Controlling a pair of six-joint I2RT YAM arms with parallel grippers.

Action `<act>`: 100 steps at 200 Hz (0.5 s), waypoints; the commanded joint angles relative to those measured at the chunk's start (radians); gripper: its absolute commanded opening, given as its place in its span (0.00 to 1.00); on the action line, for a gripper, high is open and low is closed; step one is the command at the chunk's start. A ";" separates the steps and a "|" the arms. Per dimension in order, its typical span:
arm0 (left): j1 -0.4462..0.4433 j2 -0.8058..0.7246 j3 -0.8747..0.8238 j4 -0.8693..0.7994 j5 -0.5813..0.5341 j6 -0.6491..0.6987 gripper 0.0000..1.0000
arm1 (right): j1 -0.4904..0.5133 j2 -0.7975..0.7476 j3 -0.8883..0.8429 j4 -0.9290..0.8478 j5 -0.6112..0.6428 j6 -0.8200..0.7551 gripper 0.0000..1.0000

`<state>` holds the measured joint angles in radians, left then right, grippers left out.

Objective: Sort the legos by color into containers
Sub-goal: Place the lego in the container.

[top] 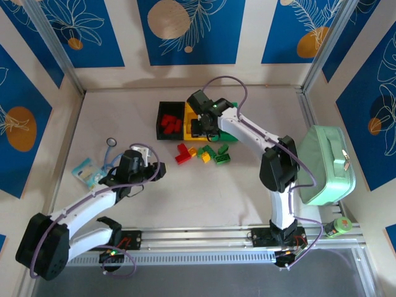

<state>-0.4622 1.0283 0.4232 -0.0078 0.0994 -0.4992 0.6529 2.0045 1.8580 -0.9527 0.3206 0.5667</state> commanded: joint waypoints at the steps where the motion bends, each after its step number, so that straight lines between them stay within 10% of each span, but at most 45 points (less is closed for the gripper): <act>1: -0.011 -0.031 -0.024 -0.032 -0.018 -0.009 0.58 | -0.032 0.072 0.092 -0.056 -0.051 -0.054 0.38; 100: -0.023 -0.062 -0.031 -0.043 -0.030 -0.015 0.58 | -0.109 0.411 0.629 -0.155 -0.149 -0.093 0.41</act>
<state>-0.4717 0.9794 0.3973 -0.0383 0.0845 -0.4999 0.5537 2.3634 2.3653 -1.0679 0.2459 0.4969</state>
